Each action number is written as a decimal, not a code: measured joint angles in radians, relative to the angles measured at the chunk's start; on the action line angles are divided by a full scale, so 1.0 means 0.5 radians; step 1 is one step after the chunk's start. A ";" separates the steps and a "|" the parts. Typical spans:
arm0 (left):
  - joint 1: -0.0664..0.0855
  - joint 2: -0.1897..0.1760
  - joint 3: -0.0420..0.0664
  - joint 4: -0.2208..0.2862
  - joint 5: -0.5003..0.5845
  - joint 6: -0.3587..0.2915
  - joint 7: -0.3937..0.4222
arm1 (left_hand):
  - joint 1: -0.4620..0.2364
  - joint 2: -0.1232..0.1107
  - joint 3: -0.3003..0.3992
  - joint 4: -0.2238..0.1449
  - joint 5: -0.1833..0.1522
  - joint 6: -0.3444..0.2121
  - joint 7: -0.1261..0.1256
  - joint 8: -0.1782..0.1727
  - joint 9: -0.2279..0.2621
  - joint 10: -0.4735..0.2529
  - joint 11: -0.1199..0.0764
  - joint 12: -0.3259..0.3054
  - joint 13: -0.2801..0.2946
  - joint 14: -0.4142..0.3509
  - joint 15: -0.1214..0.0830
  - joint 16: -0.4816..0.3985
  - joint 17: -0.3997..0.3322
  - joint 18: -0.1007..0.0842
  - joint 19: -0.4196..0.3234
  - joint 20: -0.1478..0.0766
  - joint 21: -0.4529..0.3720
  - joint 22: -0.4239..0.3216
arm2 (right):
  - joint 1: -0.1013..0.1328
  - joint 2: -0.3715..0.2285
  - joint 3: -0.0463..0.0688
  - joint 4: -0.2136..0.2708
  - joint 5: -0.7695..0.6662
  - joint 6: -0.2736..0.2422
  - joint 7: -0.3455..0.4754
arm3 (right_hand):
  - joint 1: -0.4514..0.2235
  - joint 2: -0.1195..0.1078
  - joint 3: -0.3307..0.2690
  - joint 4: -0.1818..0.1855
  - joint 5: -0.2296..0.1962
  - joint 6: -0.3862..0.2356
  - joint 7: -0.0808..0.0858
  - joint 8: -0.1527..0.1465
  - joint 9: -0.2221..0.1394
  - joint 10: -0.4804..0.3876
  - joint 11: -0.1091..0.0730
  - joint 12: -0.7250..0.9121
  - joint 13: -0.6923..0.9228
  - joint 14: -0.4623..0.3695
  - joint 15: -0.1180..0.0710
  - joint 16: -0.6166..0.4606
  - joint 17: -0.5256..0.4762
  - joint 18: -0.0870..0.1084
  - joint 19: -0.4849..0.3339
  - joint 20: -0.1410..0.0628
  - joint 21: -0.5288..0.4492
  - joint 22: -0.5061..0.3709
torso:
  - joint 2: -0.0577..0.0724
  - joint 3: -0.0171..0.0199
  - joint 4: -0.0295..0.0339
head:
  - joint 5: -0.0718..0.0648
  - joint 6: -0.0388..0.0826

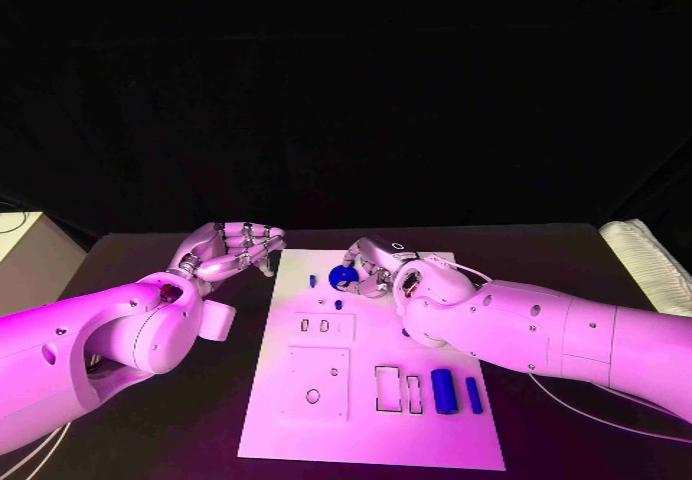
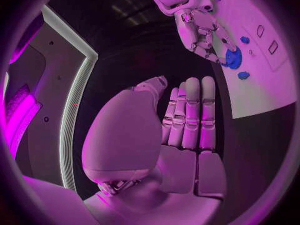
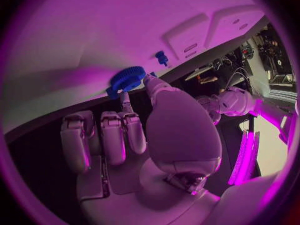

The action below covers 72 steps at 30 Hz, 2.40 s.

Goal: Assemble the parts on the task board

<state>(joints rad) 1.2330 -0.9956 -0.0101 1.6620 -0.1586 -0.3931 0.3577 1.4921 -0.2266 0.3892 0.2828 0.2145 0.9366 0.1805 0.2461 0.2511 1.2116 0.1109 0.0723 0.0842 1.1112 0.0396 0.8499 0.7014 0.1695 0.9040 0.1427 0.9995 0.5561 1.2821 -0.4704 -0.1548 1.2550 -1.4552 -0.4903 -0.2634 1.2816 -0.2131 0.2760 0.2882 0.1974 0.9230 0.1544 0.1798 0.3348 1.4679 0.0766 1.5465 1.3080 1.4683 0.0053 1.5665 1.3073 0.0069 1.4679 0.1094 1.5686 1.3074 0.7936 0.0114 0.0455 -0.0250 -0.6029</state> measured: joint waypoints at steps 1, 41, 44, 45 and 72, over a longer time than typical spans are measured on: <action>0.000 0.000 0.000 0.000 0.000 0.000 0.000 | 0.000 0.000 0.000 0.000 0.000 0.000 0.000 0.000 0.000 0.000 0.000 0.000 0.000 0.000 0.000 0.000 0.000 0.000 0.000 0.000 0.000 0.000 | -0.001 -0.003 0.000 0.003 -0.001 -0.005 0.001 | 0.000 0.000 0.000 0.000 0.000 -0.003 -0.001 0.005 0.000 0.000 0.000 0.000 0.000 0.000 0.000 0.000 0.000 0.000 0.000 0.000 0.000 0.000 | 0.000 0.0010 0.000 | 0.000 0.001; -0.002 0.041 -0.004 -0.085 0.011 0.003 -0.001 | 0.000 0.000 0.006 -0.006 0.000 -0.007 -0.007 0.000 0.005 -0.007 0.007 0.000 0.002 -0.007 0.007 0.000 0.000 0.000 -0.015 0.000 0.000 0.004 | 0.160 -0.960 0.018 0.699 0.679 -0.019 0.516 | 0.164 -0.011 0.086 -0.125 0.000 0.012 0.004 0.017 -0.020 0.000 0.000 -0.028 -0.001 0.000 0.000 0.000 0.001 0.000 0.000 0.000 0.000 0.001 | -0.069 0.0002 -0.058 | -0.028 0.001; -0.003 0.047 -0.005 -0.087 0.013 0.005 -0.001 | 0.000 0.000 0.006 -0.006 0.000 -0.007 -0.007 0.000 0.008 -0.007 0.007 0.000 0.002 -0.007 0.007 0.000 0.000 0.000 -0.015 0.000 0.000 0.004 | 0.139 -1.025 0.009 0.685 0.698 -0.003 0.524 | 0.177 -0.024 0.094 -0.133 0.000 0.012 0.004 0.009 -0.024 0.000 0.000 -0.028 -0.001 0.000 0.000 0.000 0.001 0.000 0.000 0.000 0.000 0.001 | -0.075 0.0027 -0.062 | -0.039 -0.001; -0.003 0.048 -0.005 -0.087 0.013 0.006 -0.001 | 0.000 0.000 0.006 -0.006 0.000 -0.007 -0.007 0.000 0.008 -0.007 0.007 0.000 0.002 -0.007 0.007 0.000 0.000 0.000 -0.015 0.000 0.000 0.004 | 0.129 -1.041 0.006 0.678 0.702 0.001 0.525 | 0.177 -0.024 0.091 -0.136 0.000 0.012 0.004 0.009 -0.024 0.000 0.000 -0.033 -0.001 0.000 0.000 0.000 0.001 0.000 0.000 0.000 0.000 0.001 | -0.077 0.0027 -0.063 | -0.040 -0.002; -0.009 0.054 -0.013 -0.102 0.019 0.025 -0.001 | 0.000 0.000 0.006 -0.006 0.000 -0.007 -0.007 0.000 0.011 -0.015 0.000 0.000 0.001 -0.007 0.007 0.000 0.000 0.000 -0.022 0.008 0.009 0.005 | -0.069 -0.851 -0.010 0.200 0.673 0.053 0.574 | 0.267 -0.056 0.138 -0.221 0.000 -0.040 0.042 -0.035 -0.059 -0.002 0.013 -0.047 -0.001 -0.007 0.007 0.000 0.001 0.000 -0.007 0.007 0.000 0.000 | -0.080 0.0128 -0.074 | -0.046 -0.027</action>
<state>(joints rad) 1.2286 -0.9685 -0.0169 1.6112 -0.1490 -0.3806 0.3572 1.4921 -0.2266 0.3920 0.2800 0.2145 0.9330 0.1768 0.2462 0.2563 1.2043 0.1108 0.0723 0.0848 1.1076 0.0430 0.8499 0.7014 0.1694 0.8931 0.1466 1.0039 0.5589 1.2476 -0.8959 -0.1597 1.3548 -1.1190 -0.4640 0.0235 1.4150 -0.2409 0.3450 0.1775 0.1973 0.9032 0.1754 0.1621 0.3055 1.4670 0.0830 1.5233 1.3074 1.4646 0.0090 1.5665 1.3077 0.0069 1.4642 0.1131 1.5686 1.3074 0.7536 0.0178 0.0086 -0.0480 -0.6165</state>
